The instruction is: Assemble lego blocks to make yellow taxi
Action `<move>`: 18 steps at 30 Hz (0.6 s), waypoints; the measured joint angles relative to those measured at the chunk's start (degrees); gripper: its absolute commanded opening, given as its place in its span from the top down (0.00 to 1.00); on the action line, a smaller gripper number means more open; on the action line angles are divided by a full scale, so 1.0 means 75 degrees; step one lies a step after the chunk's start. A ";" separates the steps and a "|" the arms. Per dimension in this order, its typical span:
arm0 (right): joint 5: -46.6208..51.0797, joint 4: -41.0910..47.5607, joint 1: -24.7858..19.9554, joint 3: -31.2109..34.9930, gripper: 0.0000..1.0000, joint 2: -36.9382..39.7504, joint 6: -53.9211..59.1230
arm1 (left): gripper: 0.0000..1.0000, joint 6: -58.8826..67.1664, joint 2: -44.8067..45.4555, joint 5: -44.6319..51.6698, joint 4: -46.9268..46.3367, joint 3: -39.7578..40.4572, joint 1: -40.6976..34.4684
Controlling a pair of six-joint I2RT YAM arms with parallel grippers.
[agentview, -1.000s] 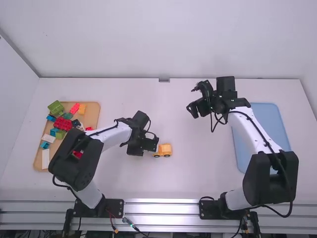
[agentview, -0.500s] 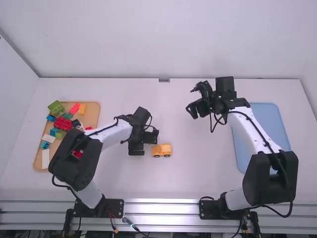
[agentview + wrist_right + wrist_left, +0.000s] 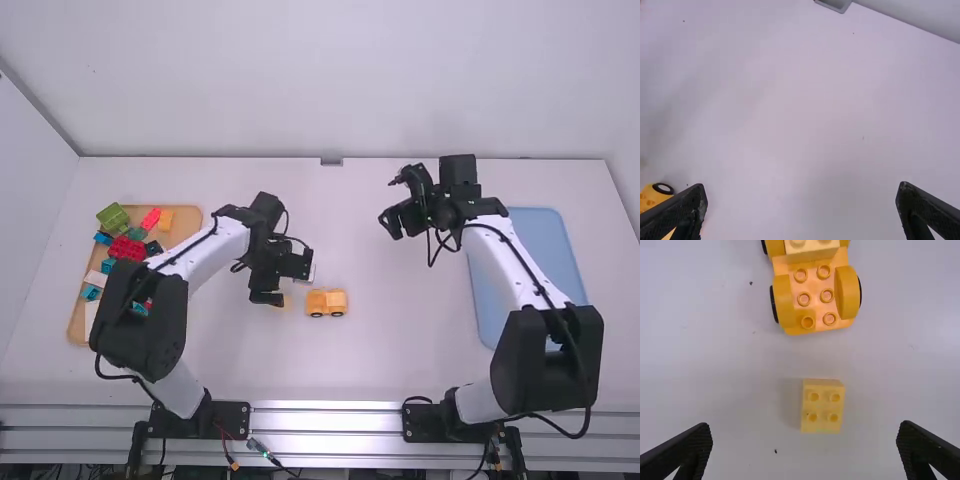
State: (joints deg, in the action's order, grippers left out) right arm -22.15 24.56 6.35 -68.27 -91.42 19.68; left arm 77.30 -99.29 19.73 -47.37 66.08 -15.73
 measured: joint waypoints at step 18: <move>-0.2981 -0.1865 0.0507 0.1891 0.01 0.0000 0.3599 | 0.01 0.1644 0.0070 0.3777 0.3596 -0.2967 0.1853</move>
State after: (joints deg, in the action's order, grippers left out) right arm -44.51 10.57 10.15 -54.08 -91.42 46.68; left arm 89.62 -98.76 48.05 -20.40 43.83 -1.83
